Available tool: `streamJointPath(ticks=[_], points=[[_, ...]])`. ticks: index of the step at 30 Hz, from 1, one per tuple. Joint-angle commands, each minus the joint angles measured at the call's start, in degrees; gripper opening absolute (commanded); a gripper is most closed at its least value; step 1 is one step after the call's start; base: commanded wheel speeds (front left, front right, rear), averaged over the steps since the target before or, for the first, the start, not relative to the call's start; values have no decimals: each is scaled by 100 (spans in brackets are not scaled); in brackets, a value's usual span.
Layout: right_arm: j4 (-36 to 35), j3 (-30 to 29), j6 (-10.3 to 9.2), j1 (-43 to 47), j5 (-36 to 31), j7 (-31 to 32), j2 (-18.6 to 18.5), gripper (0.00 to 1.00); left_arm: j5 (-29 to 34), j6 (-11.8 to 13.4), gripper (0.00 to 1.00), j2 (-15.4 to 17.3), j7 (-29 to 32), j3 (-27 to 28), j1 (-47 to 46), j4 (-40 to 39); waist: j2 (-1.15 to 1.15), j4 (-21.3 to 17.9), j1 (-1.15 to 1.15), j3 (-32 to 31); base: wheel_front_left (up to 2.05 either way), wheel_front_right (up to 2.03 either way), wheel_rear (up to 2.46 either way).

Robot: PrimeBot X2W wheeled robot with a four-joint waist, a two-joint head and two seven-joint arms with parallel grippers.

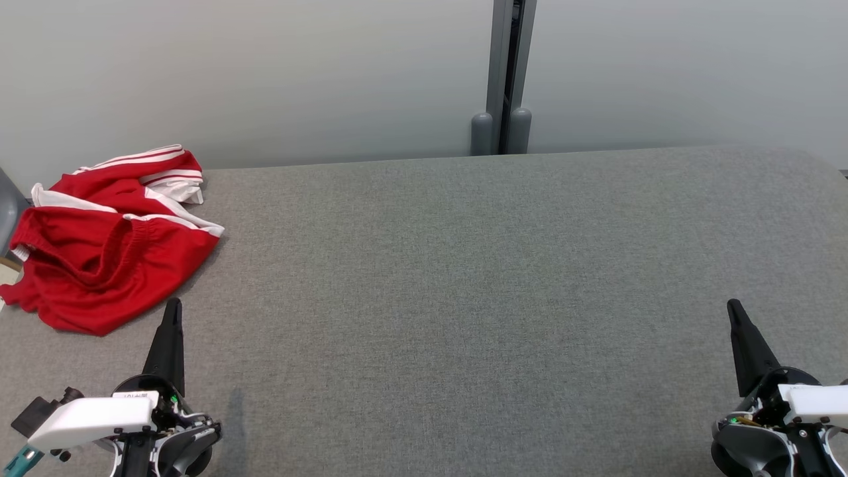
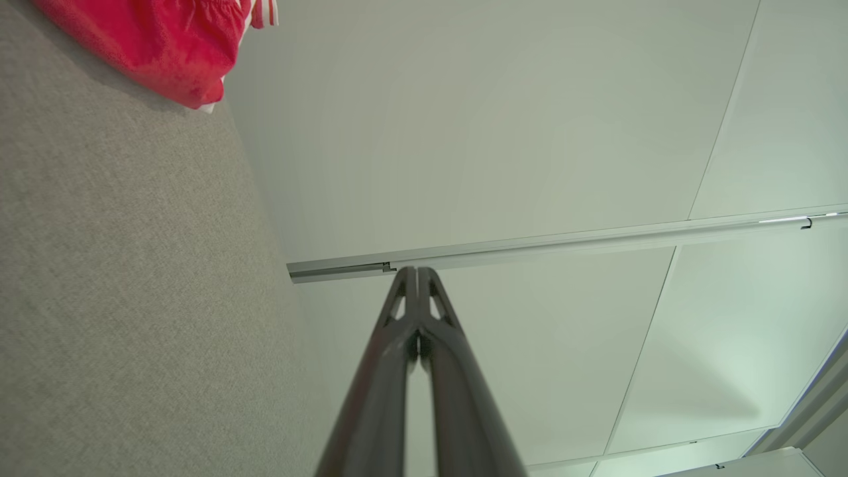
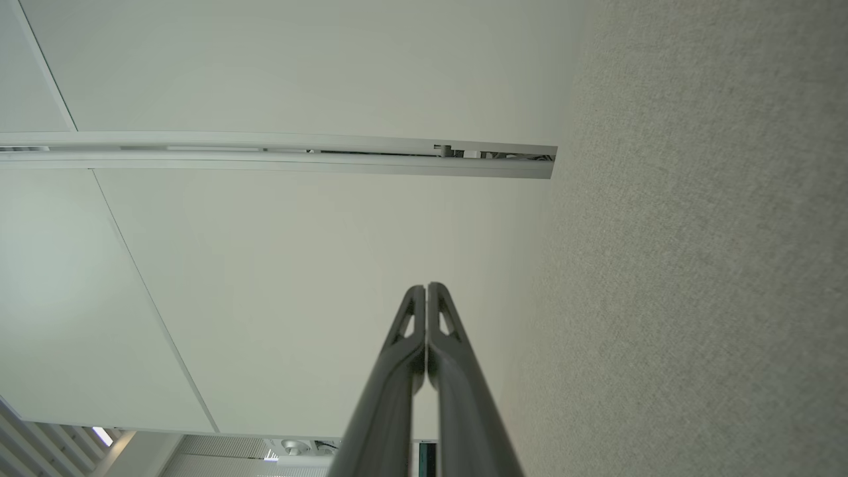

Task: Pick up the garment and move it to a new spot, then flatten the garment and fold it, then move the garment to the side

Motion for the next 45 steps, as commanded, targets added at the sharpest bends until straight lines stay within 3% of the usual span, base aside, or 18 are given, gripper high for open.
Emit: streamJointPath(ticks=[1,45], points=[[-18,0,3,-49,8,11,-37,0,-6,-21,0,18,12,15,-89,-2,0,0,0,0,0,0,0],[-18,0,3,-49,8,11,-38,0,-6,-21,0,18,12,15,-89,-2,0,0,0,0,0,0,0]])
